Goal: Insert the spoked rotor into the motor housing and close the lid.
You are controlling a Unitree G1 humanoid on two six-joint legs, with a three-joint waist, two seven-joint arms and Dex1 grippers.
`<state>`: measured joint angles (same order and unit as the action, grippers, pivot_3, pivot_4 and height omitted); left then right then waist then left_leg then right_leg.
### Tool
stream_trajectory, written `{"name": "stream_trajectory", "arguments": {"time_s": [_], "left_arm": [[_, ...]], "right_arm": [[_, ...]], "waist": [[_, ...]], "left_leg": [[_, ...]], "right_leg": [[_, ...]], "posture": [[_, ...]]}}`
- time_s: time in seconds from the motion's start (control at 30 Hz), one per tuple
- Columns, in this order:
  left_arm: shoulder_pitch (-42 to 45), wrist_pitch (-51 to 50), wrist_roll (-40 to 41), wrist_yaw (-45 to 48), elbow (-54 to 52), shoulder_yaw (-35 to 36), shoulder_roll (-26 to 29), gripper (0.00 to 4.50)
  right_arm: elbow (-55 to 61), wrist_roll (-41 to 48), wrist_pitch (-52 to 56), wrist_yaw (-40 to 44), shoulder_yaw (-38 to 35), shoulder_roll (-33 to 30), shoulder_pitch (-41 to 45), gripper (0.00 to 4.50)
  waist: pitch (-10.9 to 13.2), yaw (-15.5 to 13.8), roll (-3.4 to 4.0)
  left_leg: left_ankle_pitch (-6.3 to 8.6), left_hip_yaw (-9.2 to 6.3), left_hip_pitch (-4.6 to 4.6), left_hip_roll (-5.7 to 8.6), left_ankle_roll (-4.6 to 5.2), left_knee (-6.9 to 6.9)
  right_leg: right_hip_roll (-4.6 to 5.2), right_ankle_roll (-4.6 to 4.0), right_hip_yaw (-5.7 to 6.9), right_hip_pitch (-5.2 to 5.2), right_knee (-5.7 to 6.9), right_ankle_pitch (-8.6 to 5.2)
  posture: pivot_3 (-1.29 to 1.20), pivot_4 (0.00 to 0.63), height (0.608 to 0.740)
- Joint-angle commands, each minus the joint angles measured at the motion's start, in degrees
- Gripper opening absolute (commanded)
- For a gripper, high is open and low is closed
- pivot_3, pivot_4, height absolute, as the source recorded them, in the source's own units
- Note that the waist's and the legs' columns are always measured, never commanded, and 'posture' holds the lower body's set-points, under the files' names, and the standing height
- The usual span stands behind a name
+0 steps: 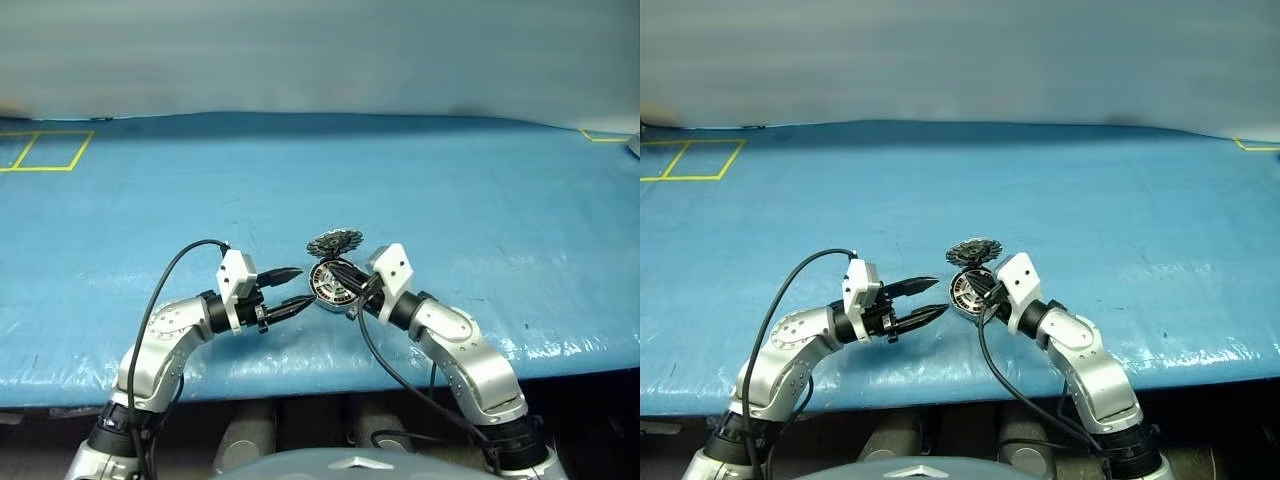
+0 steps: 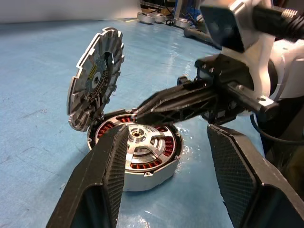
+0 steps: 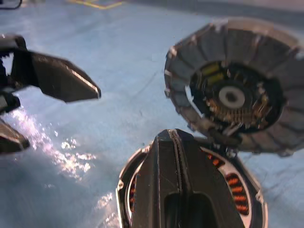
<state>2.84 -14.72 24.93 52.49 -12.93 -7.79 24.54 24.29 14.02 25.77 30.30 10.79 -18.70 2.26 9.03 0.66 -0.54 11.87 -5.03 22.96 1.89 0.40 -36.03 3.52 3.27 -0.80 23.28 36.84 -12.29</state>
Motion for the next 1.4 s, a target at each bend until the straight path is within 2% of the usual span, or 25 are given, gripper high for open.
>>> {"name": "stream_trajectory", "arguments": {"time_s": [0.03,0.27,0.37,0.57,0.6,0.77,1.0,1.17,1.4], "left_arm": [[0.7,1.1,0.6,-1.0,1.2,2.1,-0.8,2.79],[6.5,1.0,1.8,-5.6,7.2,7.4,-3.2,2.79],[13.2,0.9,2.7,-4.1,12.3,8.6,-3.7,2.23],[27.3,3.9,-0.6,-0.1,28.7,7.0,-5.7,0.20],[30.3,4.7,-1.4,1.4,32.2,6.2,-6.4,0.02],[39.9,11.7,-7.5,7.8,46.0,1.6,-9.4,0.02],[44.7,15.2,-11.7,17.2,51.2,-3.8,-12.2,0.02],[44.6,16.9,-13.3,19.4,51.9,-4.7,-12.7,0.02],[40.8,15.7,-13.6,22.9,46.1,-6.3,-12.7,0.02]], "right_arm": [[3.5,0.0,1.1,0.2,-3.0,-3.2,0.5,0.00],[4.4,0.4,3.0,1.4,-2.2,-7.3,-4.0,0.00],[6.2,1.5,3.9,2.7,-0.4,-7.7,-6.6,0.00],[7.5,0.9,3.7,2.4,1.0,-7.7,-9.5,0.00],[7.9,1.1,3.8,2.2,0.7,-7.6,-10.0,0.00],[11.0,1.4,4.1,2.6,0.0,-9.5,-13.5,0.00],[15.4,1.2,3.3,0.2,-1.5,-9.5,-19.2,0.00],[17.2,0.3,0.8,-5.5,-5.2,-5.5,-23.3,0.00],[18.0,-0.2,-1.3,-7.0,-7.1,-4.6,-28.1,0.00]], "waist": [[0.0,0.0,-0.01],[0.0,-0.1,-0.03],[0.0,-0.1,-0.04],[0.0,0.1,-0.08],[0.0,0.0,-0.10],[0.1,-0.1,-0.18],[0.1,0.2,-0.21],[0.1,-0.1,-0.21],[0.1,0.0,-0.20]], "left_leg": [[0.00,-0.01,0.02,0.02,0.00,0.00],[0.00,-0.03,0.07,-0.01,0.00,0.02],[0.00,0.00,0.09,0.01,0.00,-0.02],[0.00,0.07,0.10,0.09,0.02,-0.07],[0.00,0.10,0.10,0.09,0.02,-0.07],[0.00,0.02,0.29,0.47,0.03,-0.14],[0.03,-0.02,0.56,0.46,0.08,-0.14],[0.02,-0.09,0.54,0.41,0.07,-0.26],[0.07,-0.24,0.62,0.38,0.15,-0.54]], "right_leg": [[0.00,0.00,0.01,0.01,0.00,0.00],[-0.02,-0.01,0.06,0.06,0.01,-0.01],[-0.03,0.00,0.08,0.06,0.03,0.00],[-0.02,0.15,0.04,0.03,-0.01,0.08],[-0.03,0.19,0.06,0.02,-0.01,0.11],[-0.02,0.48,0.11,0.08,-0.08,0.27],[-0.03,0.55,0.11,0.34,-0.12,0.31],[-0.02,0.55,0.12,0.29,-0.05,0.30],[0.03,0.56,0.06,0.24,-0.05,0.30]], "posture": [[0.00,0.150,0.740],[0.00,0.150,0.740],[0.00,0.150,0.740],[0.00,0.150,0.740],[0.00,0.150,0.740],[0.00,0.150,0.740],[0.00,0.150,0.740],[0.00,0.150,0.740],[0.00,0.150,0.740]]}}
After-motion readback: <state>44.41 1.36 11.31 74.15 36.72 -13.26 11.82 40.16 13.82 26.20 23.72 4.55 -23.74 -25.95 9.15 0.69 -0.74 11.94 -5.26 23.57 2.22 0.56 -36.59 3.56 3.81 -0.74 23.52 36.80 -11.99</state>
